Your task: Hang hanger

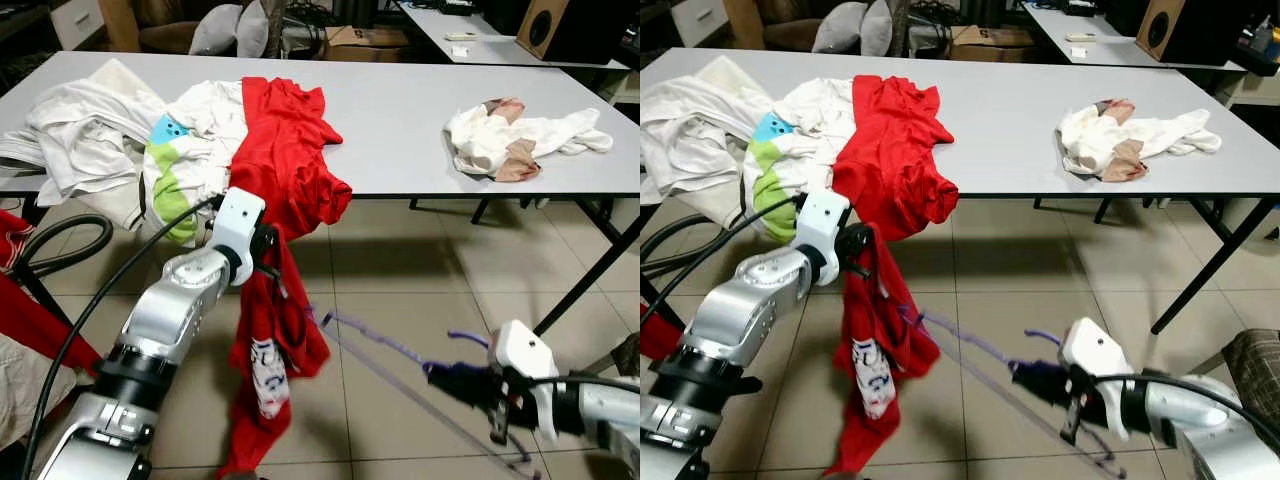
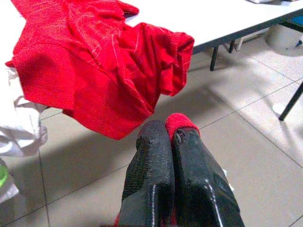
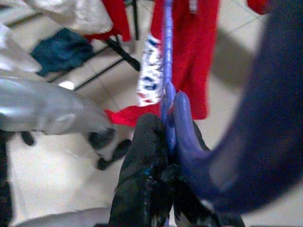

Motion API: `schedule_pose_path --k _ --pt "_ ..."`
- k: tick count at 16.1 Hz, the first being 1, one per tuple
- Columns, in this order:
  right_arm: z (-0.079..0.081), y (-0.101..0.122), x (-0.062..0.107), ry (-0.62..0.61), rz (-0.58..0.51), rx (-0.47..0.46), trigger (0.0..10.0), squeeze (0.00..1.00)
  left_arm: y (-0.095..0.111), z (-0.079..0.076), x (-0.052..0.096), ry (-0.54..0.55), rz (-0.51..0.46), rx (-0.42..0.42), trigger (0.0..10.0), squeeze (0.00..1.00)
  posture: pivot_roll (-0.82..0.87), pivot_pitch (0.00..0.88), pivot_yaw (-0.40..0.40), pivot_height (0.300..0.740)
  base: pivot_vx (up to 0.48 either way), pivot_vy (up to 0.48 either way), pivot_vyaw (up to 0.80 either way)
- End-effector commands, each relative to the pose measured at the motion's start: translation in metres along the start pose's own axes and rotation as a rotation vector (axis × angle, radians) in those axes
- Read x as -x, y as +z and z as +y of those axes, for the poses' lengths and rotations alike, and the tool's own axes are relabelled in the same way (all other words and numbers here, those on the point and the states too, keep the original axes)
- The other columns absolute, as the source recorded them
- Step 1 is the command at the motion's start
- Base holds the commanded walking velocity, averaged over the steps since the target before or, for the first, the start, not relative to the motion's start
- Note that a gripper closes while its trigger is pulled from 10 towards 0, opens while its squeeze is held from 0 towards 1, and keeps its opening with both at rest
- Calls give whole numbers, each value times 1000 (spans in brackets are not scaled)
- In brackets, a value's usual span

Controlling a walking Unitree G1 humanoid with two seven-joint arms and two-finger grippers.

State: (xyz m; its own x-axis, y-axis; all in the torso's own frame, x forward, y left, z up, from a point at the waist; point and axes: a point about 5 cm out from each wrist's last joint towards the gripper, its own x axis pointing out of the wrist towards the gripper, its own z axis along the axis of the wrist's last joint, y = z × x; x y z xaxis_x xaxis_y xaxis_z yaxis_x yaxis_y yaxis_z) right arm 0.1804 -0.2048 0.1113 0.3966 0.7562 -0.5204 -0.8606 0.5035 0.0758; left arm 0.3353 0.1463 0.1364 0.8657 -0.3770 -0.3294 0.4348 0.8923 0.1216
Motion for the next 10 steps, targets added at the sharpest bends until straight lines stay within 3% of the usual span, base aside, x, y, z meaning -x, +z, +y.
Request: schedule_pose_path --k 1,4,5,7,10 --pt "1 -4 -6 11 -25 -2 10000 0 11 1 -2 -6 -30 -20 10000 0 -51 0 -3 740 0 0 0" --pt "-23 -8 -26 -173 -66 -18 10000 0 24 -3 -1 -45 -59 -10 10000 0 -46 0 2 740 0 0 0" --pt "-30 5 -37 -221 -102 -37 10000 0 32 -5 -1 -68 -73 -12 10000 0 -32 0 4 740 0 0 0" --pt "-28 14 -42 -220 -124 -33 10000 0 35 -4 0 -72 -83 -18 10000 0 -24 0 4 740 0 0 0" --pt "-13 33 -50 -110 -194 -18 10000 0 41 -1 0 -49 -91 -38 10000 0 0 0 -1 740 0 0 0"
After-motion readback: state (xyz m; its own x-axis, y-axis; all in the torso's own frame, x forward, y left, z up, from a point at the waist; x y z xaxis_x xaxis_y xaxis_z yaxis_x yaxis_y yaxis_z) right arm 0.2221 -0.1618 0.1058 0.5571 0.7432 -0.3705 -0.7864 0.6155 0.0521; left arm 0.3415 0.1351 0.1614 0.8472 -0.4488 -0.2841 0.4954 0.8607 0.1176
